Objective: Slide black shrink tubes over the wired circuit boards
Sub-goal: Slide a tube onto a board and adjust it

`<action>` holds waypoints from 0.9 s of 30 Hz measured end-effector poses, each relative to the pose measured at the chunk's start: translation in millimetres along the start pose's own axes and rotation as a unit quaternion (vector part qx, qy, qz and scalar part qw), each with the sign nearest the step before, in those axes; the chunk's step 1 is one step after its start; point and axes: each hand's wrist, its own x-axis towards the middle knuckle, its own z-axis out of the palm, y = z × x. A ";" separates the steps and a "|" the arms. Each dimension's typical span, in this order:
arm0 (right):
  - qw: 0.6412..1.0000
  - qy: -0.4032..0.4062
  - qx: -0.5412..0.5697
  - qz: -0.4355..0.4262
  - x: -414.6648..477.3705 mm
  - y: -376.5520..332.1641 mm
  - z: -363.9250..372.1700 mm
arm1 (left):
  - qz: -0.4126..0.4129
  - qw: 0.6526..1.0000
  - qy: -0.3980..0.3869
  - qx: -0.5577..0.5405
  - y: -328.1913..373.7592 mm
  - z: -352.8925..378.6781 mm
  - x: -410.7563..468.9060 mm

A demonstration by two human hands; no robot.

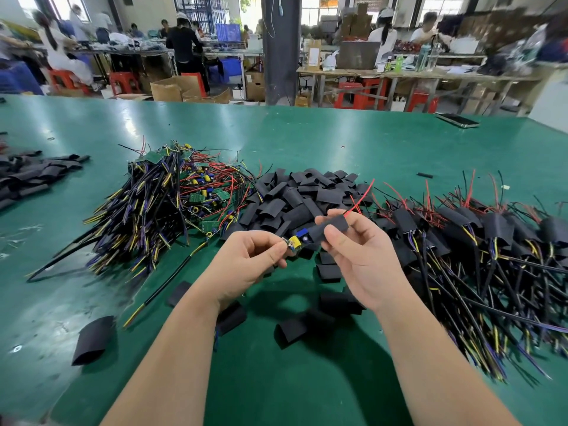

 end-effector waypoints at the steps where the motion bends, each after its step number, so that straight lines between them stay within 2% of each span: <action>1: 1.000 0.005 -0.007 -0.004 -0.5 0.4 0.6 | 0.001 1.000 -0.006 -0.001 -0.2 0.1 -0.2; 8: 0.995 0.046 -0.078 -0.035 -1.5 -0.2 3.6 | 0.012 1.000 -0.024 0.014 -0.6 1.3 -0.2; 15: 0.988 0.043 -0.143 -0.040 0.0 -2.3 -0.5 | 0.022 0.999 -0.034 0.031 0.9 2.5 -1.4; 24: 0.999 0.008 -0.037 0.013 -1.8 -6.3 -2.7 | 0.021 0.999 -0.027 0.016 1.4 0.1 -2.1; 27: 0.999 -0.007 -0.041 0.022 -1.9 -6.6 -3.2 | 0.015 1.000 -0.016 0.020 1.2 -0.5 -2.1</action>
